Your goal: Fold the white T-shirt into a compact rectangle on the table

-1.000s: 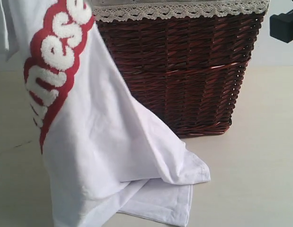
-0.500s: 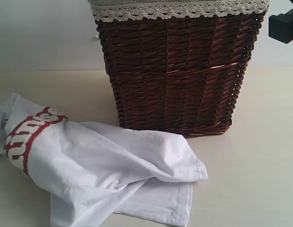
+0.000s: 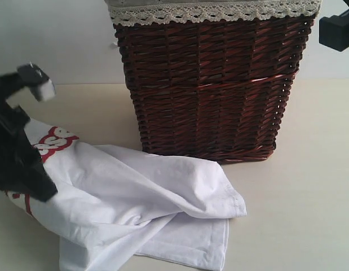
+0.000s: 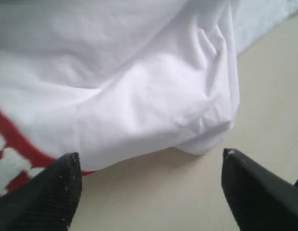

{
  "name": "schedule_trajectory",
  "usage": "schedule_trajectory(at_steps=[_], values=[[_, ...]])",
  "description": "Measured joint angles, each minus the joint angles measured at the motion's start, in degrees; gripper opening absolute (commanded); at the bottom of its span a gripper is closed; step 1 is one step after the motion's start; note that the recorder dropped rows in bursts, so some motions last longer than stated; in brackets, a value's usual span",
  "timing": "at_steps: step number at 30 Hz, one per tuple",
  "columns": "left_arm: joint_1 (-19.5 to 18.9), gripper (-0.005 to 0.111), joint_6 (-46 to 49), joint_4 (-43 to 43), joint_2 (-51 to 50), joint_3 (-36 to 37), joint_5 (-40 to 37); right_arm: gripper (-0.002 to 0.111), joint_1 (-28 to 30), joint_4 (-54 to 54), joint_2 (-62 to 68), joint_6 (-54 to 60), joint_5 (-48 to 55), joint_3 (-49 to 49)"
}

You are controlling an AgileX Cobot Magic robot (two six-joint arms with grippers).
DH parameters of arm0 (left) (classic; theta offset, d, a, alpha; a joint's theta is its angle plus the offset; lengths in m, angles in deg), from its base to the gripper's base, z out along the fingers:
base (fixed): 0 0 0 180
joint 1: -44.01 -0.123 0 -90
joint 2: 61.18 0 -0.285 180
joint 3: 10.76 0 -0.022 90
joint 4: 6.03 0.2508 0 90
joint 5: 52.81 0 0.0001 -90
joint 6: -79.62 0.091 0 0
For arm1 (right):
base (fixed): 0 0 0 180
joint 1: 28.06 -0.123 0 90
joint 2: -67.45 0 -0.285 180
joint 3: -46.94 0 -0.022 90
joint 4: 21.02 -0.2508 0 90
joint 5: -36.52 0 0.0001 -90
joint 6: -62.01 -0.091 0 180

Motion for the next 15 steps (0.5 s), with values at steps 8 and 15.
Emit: schedule_trajectory(at_steps=[8,15], values=[[14.3,0.077,17.2,0.7,0.0,14.7,20.0,0.015,0.0,-0.4,0.0,0.0,0.0,0.0],[18.9,0.045,21.8,8.2,-2.2,22.4,34.4,0.015,0.0,-0.6,0.0,0.0,0.0,0.0]])
